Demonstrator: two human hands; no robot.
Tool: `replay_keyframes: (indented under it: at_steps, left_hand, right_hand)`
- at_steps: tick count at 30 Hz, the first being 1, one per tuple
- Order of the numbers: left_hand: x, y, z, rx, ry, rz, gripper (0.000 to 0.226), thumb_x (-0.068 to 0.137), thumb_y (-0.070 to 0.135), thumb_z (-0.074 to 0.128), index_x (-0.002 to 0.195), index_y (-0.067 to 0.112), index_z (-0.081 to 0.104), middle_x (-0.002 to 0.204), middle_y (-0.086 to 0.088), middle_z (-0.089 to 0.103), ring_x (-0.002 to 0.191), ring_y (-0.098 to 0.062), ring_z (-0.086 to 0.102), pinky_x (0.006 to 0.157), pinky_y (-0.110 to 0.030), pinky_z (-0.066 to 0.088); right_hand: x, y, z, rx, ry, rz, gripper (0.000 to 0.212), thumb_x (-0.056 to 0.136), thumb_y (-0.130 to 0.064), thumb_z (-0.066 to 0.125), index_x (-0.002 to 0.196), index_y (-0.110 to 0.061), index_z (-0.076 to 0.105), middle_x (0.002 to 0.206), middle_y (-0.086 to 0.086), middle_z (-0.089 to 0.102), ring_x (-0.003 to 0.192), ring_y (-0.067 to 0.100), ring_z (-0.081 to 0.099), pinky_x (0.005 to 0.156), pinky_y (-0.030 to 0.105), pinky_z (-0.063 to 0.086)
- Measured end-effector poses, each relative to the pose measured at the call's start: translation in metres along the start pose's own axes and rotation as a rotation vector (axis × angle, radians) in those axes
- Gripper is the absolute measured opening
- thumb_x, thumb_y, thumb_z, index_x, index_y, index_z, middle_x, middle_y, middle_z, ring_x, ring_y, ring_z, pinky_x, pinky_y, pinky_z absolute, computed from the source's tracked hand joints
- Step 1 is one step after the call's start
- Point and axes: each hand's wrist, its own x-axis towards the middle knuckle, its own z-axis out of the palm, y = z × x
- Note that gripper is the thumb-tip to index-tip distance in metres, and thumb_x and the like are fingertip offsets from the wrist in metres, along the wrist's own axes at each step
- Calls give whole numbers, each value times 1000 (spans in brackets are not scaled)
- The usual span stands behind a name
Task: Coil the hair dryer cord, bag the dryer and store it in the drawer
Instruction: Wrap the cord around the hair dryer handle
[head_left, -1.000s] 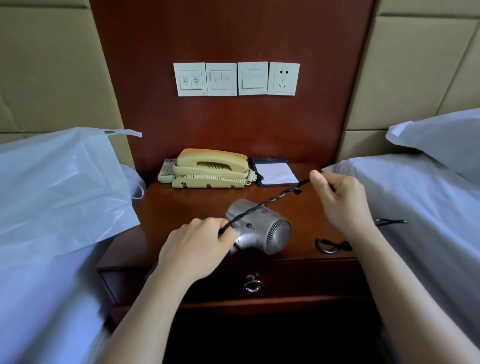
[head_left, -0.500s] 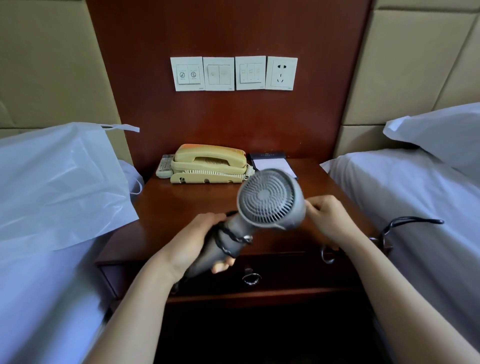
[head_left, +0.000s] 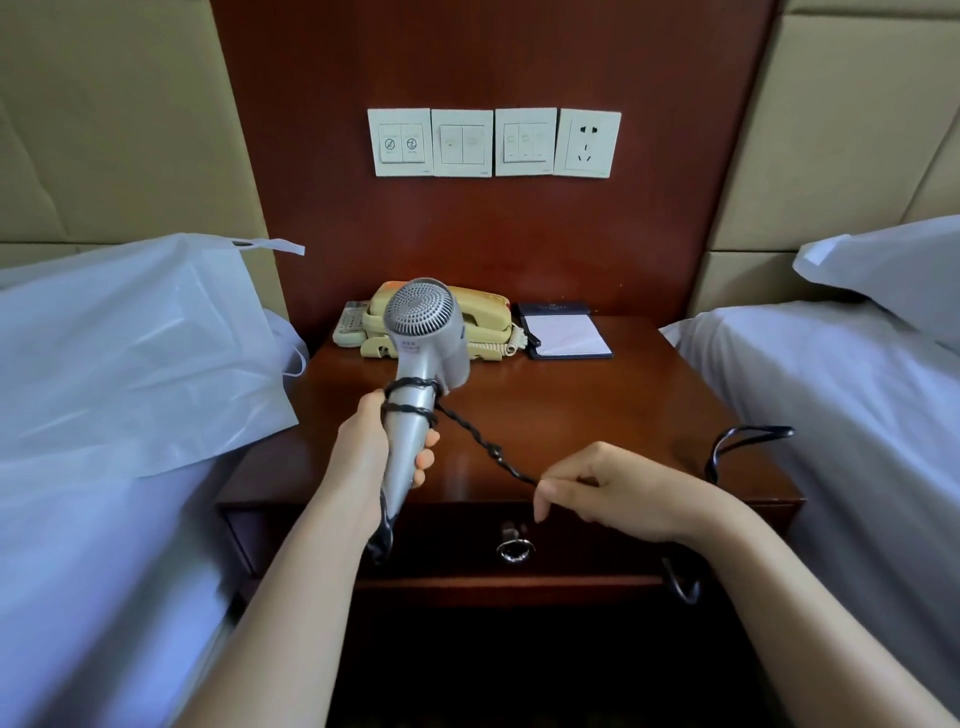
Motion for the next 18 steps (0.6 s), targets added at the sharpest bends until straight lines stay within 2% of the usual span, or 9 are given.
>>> replay_keyframes:
  at_steps: [4, 8, 10, 12, 15, 18]
  left_hand:
    - [-4, -2, 9, 160, 147, 115, 44, 96, 32, 33, 81, -1, 57, 49, -12, 59, 33, -20, 45, 36, -20, 35]
    - [-10, -16, 15, 571, 237, 361, 36, 97, 36, 32, 96, 14, 60, 65, -11, 66, 41, -19, 54, 43, -24, 42]
    - [-12, -22, 18, 745, 227, 458, 34, 93, 42, 31, 107, 29, 60, 81, -10, 69, 54, -21, 63, 57, -31, 54]
    - [-11, -25, 21, 873, 200, 477, 43, 83, 51, 25, 110, 40, 58, 94, -7, 69, 74, -27, 68, 71, -42, 57]
    - [-14, -26, 26, 981, 193, 447, 53, 78, 54, 20, 111, 39, 59, 98, -8, 68, 81, -33, 67, 76, -45, 56]
    - [-22, -19, 28, 1035, 137, 472, 44, 90, 48, 24, 104, 28, 62, 84, -10, 69, 73, -32, 66, 74, -45, 56]
  right_hand:
    - [-5, -19, 0, -68, -102, -22, 27, 96, -32, 44, 89, -26, 70, 60, -8, 49, 53, -1, 46, 56, 12, 37]
    - [-9, -33, -15, -182, 152, -142, 29, 94, -24, 47, 70, -16, 63, 59, -3, 52, 57, 8, 46, 59, 22, 39]
    - [-11, -37, -19, -203, 236, -190, 31, 93, -24, 49, 66, -14, 58, 54, -1, 47, 54, 12, 43, 57, 25, 37]
    - [-12, -41, -16, -245, 288, -212, 33, 93, -26, 50, 64, -11, 53, 54, 1, 45, 55, 19, 44, 58, 32, 39]
    - [-11, -45, -12, -324, 354, -210, 35, 92, -31, 51, 62, -13, 47, 54, 1, 43, 58, 25, 43, 58, 42, 42]
    - [-12, -48, -15, -309, 397, -243, 37, 91, -29, 54, 58, -18, 42, 51, -2, 38, 53, 18, 38, 54, 37, 37]
